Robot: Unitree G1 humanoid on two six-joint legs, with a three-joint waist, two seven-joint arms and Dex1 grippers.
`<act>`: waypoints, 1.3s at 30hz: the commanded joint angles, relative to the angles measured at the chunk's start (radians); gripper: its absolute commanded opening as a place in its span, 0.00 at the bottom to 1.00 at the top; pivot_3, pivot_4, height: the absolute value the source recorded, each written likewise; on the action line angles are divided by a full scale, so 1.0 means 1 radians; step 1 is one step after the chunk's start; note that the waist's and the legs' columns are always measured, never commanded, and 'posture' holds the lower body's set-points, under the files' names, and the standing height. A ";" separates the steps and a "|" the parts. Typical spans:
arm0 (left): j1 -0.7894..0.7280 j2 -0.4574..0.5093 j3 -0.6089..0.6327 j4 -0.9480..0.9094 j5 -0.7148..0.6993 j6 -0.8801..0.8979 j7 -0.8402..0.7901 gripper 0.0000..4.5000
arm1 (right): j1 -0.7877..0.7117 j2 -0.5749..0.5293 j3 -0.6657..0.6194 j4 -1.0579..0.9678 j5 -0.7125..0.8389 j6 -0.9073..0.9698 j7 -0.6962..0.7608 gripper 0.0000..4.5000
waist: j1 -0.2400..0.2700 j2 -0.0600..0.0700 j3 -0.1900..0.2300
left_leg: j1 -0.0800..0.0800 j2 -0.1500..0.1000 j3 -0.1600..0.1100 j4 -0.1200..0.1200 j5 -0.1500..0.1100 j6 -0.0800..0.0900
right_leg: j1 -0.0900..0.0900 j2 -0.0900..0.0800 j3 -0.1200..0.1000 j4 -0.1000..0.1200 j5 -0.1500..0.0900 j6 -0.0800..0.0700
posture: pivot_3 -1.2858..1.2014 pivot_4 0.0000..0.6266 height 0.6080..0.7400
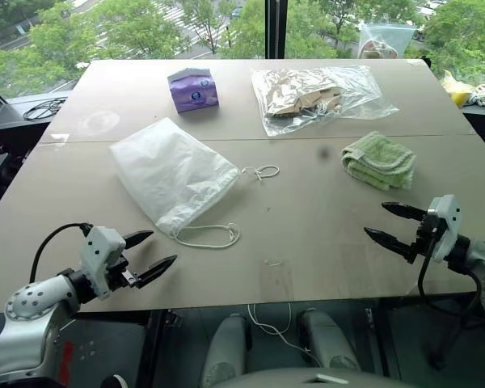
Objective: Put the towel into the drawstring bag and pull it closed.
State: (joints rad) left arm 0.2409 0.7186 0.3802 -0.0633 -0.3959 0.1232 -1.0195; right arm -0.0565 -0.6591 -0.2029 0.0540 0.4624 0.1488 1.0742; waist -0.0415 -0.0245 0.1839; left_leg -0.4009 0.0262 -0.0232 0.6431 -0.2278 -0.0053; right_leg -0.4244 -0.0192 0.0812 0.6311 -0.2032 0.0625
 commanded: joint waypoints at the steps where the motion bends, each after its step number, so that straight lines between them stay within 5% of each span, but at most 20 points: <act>1: -0.003 0.000 -0.006 0.022 0.002 -0.039 -0.014 0.97 | 0.001 -0.006 -0.012 -0.016 0.007 -0.019 0.011 1.00 | 0.000 0.000 0.000 | 0.000 0.000 0.000 0.000 0.000 0.000 | 0.000 0.000 0.000 0.000 0.000 0.000 | 0.52 0.24 1.00; 29: 0.004 0.031 -0.044 0.127 0.005 -0.120 -0.105 0.97 | 0.025 -0.017 -0.029 -0.009 0.011 -0.021 0.029 1.00 | 0.000 0.003 -0.002 | 0.001 0.000 0.001 0.000 0.000 0.000 | 0.001 0.000 0.000 0.000 0.000 0.000 | 0.52 0.24 1.00; 39: -0.044 0.023 -0.027 -0.210 -0.210 0.161 0.004 0.97 | -0.016 0.022 -0.006 -0.076 0.087 0.038 0.045 1.00 | 0.002 0.003 -0.002 | 0.000 0.000 0.000 0.000 0.000 0.000 | 0.001 0.000 0.000 0.001 0.000 0.000 | 0.52 0.24 1.00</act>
State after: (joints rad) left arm 0.2256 0.7500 0.3506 -0.1861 -0.5601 0.2239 -1.0759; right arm -0.0508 -0.6382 -0.2019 0.0303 0.5088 0.1755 1.1072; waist -0.0395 -0.0217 0.1823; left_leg -0.4004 0.0266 -0.0235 0.6445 -0.2277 -0.0051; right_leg -0.4238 -0.0188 0.0810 0.6322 -0.2032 0.0626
